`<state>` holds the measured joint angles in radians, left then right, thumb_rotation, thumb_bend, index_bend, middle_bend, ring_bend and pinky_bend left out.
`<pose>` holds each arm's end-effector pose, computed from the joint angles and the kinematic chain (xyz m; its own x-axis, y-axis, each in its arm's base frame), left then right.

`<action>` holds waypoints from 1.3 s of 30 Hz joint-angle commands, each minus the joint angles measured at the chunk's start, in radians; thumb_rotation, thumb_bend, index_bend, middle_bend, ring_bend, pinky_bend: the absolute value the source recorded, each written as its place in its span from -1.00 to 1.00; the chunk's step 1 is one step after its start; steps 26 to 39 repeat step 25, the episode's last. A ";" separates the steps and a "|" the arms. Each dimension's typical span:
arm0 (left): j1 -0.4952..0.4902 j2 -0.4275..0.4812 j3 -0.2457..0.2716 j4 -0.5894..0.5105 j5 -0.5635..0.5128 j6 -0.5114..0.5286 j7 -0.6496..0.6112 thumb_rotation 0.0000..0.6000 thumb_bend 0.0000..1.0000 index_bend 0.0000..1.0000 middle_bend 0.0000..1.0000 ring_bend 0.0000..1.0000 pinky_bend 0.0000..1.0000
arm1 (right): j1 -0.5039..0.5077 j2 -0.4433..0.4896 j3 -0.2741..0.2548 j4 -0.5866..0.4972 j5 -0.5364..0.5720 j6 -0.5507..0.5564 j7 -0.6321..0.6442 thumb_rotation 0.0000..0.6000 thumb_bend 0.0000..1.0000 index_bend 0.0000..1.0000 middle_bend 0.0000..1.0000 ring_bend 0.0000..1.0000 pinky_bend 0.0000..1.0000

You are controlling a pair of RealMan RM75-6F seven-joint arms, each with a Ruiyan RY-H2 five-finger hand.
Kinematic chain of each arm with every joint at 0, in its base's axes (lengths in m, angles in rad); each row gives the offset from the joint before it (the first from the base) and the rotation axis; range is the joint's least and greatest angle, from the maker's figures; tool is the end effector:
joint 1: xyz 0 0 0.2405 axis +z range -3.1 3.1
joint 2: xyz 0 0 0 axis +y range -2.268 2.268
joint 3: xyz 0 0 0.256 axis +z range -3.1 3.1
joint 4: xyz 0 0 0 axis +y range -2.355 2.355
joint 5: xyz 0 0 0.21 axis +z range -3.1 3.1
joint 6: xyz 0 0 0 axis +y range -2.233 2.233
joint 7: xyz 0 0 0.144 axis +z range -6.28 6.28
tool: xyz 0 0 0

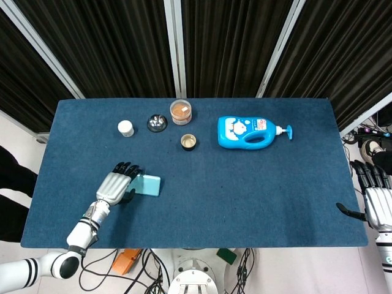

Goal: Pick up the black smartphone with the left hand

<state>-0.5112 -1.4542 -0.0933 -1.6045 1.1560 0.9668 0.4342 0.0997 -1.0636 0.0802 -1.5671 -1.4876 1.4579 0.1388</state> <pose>-0.2170 0.2769 -0.0052 0.4918 0.3756 0.7855 0.8678 -0.2854 -0.4068 -0.3212 -0.1932 0.1839 0.3554 0.0150 0.9346 -0.9346 -0.0063 0.3556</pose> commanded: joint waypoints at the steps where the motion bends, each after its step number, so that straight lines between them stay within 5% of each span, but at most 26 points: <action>1: 0.013 0.018 0.003 -0.027 0.011 0.042 -0.004 1.00 0.04 -0.75 -0.87 -1.00 -1.00 | 0.000 0.000 0.000 0.000 -0.001 0.001 0.000 1.00 -0.54 -0.94 -0.76 -1.00 -0.90; 8: 0.124 0.091 -0.002 -0.097 0.057 0.277 -0.053 1.00 -0.06 -0.75 -0.87 -1.00 -1.00 | -0.003 0.003 -0.002 0.002 -0.002 0.002 0.004 1.00 -0.54 -0.94 -0.76 -1.00 -0.90; 13: 0.244 0.133 0.017 -0.075 0.127 0.485 -0.109 1.00 -0.56 -0.75 -0.87 -1.00 -1.00 | 0.000 0.003 -0.002 0.002 -0.011 0.002 0.008 1.00 -0.54 -0.94 -0.76 -1.00 -0.90; 16: 0.309 0.178 0.051 -0.084 0.161 0.557 -0.148 1.00 -0.69 -0.75 -0.87 -1.00 -1.00 | 0.003 0.002 -0.004 0.000 -0.021 0.003 0.008 1.00 -0.54 -0.94 -0.76 -1.00 -0.90; 25: 0.458 0.290 0.146 -0.140 0.215 0.669 -0.192 1.00 -0.71 -0.75 -0.87 -1.00 -1.00 | 0.012 0.002 -0.008 -0.018 -0.040 -0.001 -0.011 1.00 -0.54 -0.94 -0.76 -1.00 -0.91; 39: 0.458 0.290 0.146 -0.140 0.215 0.669 -0.192 1.00 -0.71 -0.75 -0.87 -1.00 -1.00 | 0.012 0.002 -0.008 -0.018 -0.040 -0.001 -0.011 1.00 -0.54 -0.94 -0.76 -1.00 -0.91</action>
